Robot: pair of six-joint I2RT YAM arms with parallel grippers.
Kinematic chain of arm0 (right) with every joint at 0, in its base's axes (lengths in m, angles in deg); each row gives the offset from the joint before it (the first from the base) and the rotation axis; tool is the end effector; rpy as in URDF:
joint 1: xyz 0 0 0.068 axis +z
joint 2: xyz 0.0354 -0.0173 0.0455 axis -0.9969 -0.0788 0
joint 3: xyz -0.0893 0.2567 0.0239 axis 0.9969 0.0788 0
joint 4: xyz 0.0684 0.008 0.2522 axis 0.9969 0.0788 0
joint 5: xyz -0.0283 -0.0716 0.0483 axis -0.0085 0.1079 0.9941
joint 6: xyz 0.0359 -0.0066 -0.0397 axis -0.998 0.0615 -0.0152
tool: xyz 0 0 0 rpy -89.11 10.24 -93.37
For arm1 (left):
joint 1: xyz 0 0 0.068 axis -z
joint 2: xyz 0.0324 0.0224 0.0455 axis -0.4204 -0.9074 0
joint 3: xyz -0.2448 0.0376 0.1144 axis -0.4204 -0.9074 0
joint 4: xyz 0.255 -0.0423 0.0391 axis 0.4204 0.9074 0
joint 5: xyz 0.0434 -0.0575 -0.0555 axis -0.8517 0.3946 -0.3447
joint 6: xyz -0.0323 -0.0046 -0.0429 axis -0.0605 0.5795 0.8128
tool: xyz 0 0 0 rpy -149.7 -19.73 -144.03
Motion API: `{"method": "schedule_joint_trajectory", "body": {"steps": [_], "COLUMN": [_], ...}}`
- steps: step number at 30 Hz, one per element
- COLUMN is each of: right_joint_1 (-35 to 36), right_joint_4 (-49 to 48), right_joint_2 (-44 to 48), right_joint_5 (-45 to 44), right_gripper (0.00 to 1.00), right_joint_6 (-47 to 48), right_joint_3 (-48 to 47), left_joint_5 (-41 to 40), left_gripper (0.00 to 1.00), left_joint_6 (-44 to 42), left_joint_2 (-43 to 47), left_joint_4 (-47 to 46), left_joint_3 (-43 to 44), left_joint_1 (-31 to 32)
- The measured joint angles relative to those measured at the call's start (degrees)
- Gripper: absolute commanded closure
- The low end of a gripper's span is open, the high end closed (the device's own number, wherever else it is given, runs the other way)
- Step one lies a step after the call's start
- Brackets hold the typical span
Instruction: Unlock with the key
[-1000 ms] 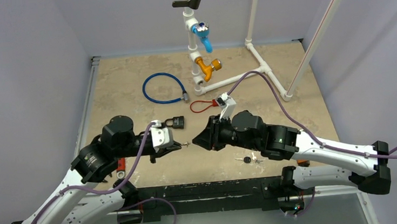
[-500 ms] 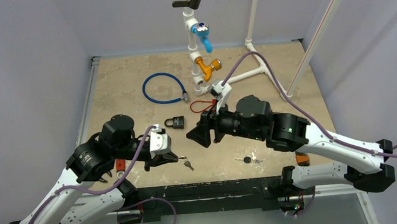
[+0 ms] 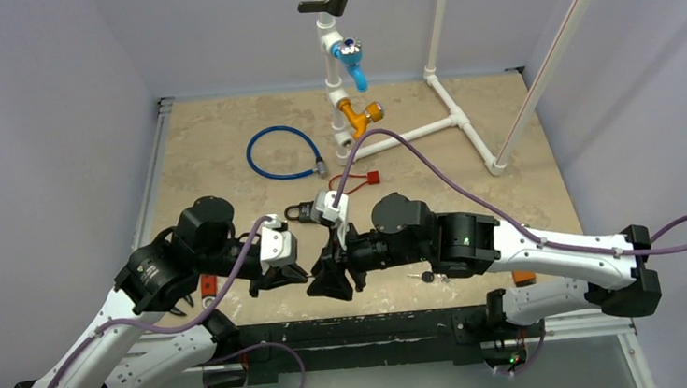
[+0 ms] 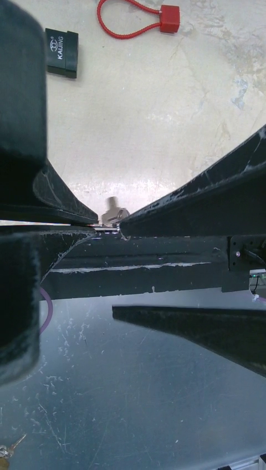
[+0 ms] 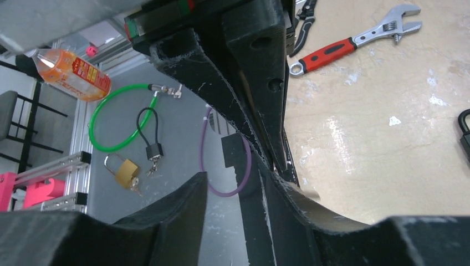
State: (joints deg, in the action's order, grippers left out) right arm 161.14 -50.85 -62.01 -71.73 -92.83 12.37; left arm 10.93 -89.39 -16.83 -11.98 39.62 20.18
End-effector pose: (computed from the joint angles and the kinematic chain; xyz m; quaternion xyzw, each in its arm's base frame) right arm 0.0592 0.2574 0.3949 -0.4257 0.6821 0.4831 0.3466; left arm 0.0702 -0.1031 0.3665 0.5705 0.6257 -0.4037 0.3465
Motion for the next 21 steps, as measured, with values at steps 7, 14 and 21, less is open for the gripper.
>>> {"method": "schedule_joint_trajectory", "body": {"steps": [7,14,21], "right_joint_1": [0.6,1.1,1.4], "right_joint_4": [-0.1,-1.0,-1.4], "right_joint_2": [-1.1,-1.0,-1.0], "right_joint_5": [-1.1,-3.6,-4.7], "right_gripper": [0.71,0.83,0.88], "right_joint_6": [0.5,0.6,0.6], "right_joint_3": [0.9,2.2,2.5], "left_joint_5": [-0.1,0.0,0.4], "left_gripper": [1.00,1.00,1.00], "left_joint_6": [0.0,0.1,0.1], "left_joint_2": [-0.1,-0.1,-0.2], "left_joint_4": [0.4,1.1,1.7], "left_joint_3": [0.3,0.9,1.6], "left_joint_1": [0.0,0.0,-0.1]}}
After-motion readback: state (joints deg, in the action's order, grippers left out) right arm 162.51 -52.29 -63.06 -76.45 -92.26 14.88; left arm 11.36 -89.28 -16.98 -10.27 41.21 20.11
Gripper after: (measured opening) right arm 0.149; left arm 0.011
